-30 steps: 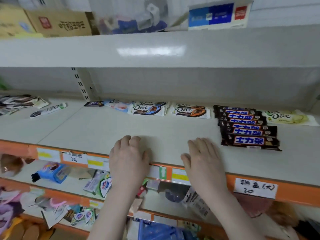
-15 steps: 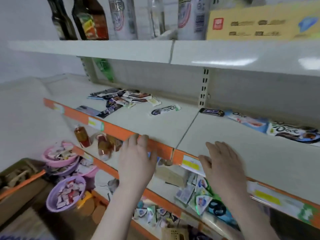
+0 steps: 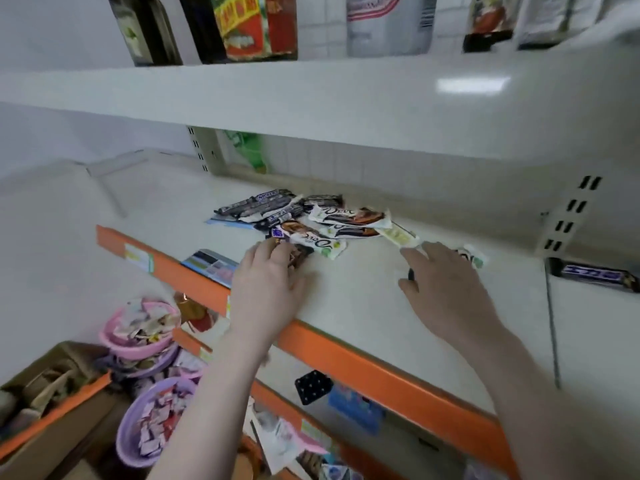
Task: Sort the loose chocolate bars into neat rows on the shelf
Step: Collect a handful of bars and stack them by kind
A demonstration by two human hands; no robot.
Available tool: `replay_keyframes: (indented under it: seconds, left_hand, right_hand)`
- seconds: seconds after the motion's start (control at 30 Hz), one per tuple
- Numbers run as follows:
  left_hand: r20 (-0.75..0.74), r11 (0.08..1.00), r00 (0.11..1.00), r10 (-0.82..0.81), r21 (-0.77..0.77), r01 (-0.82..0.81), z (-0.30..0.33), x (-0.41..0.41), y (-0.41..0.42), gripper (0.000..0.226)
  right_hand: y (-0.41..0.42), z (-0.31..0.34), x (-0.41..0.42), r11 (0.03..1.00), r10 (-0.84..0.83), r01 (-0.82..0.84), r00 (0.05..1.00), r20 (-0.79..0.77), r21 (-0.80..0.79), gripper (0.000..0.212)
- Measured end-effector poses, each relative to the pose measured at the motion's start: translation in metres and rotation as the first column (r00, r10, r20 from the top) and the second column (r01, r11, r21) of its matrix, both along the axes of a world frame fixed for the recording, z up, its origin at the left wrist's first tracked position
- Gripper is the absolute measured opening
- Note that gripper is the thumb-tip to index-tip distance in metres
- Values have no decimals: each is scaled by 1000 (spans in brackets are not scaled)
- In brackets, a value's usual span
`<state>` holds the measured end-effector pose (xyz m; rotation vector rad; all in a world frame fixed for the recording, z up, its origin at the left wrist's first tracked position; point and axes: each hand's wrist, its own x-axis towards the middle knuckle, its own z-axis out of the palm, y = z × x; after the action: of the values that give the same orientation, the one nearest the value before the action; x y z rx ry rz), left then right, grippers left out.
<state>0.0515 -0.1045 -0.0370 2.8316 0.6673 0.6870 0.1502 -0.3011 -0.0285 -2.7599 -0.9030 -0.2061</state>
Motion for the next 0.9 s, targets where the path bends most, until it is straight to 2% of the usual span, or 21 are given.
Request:
replay_keyframes:
  seconds: [0.1, 0.27, 0.33, 0.43, 0.53, 0.7, 0.9]
  left_hand:
    - [-47, 1000, 999, -21, -21, 20, 4, 12, 36, 55]
    - [-109, 988, 983, -146, -62, 140, 1, 25, 90, 58]
    - [-179, 976, 961, -212, -91, 198, -1, 27, 113, 61]
    - [-257, 924, 895, -365, -216, 315, 1, 28, 146, 66]
    - [-332, 855, 798, -503, -325, 404, 5, 27, 173, 67]
    - [-372, 786, 695, -616, -348, 511, 7, 31, 194, 65]
    - [-394, 714, 595, -701, -402, 574, 10, 35, 193, 53]
  right_hand:
    - [33, 0, 5, 999, 15, -16, 1000, -11, -31, 44]
    - [78, -5, 17, 1000, -12, 12, 1000, 16, 10, 46]
    - [95, -7, 21, 999, -33, 32, 999, 21, 40, 46]
    - [123, -9, 30, 999, -46, 46, 999, 27, 27, 48]
    - [146, -8, 43, 998, -39, 41, 999, 26, -54, 53]
    - [159, -10, 64, 976, -102, 78, 989, -111, -201, 63]
    - [163, 1, 70, 924, -157, 131, 987, -45, -360, 82]
